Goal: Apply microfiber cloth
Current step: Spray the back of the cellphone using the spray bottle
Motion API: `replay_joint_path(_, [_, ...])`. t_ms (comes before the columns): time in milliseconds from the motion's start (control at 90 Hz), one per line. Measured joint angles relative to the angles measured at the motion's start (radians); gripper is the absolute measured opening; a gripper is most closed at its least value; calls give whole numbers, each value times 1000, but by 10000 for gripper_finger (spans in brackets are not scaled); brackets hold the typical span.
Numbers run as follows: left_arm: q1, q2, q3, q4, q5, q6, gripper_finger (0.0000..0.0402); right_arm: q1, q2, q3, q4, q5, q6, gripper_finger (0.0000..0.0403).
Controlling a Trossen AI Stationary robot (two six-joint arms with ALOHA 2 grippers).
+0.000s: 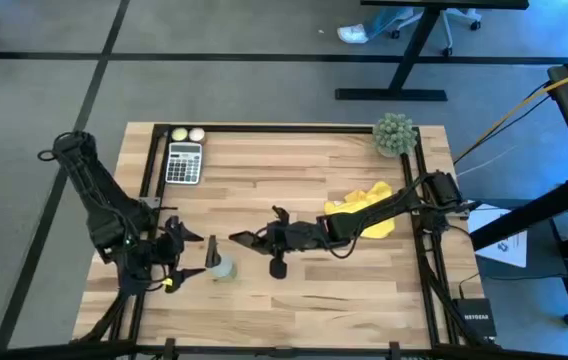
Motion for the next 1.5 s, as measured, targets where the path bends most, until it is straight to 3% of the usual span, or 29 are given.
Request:
replay_joint_path(256, [-33,0,-64,38,-170,23,382,0,0,0,-64,-4,-54,5])
replay_joint_path(522, [-43,0,-157,383,-185,239,382,0,0,0,-72,-7,-67,5])
replay_joint_path(678, [-19,0,-160,390,-242,307,382,0,0,0,-83,-7,-69,5])
replay_joint_path(822, [39,4,-160,415,-200,351,382,0,0,0,-84,-15,-69,5])
replay_joint_path(1089, [90,43,-161,604,-107,520,382,1,0,0,-72,-17,-70,5])
replay_joint_path(1322, [90,90,-161,626,-96,513,382,-6,0,1,82,-7,-110,5])
replay_joint_path(1500, [90,95,-161,628,-95,502,382,-40,0,74,115,39,-174,5])
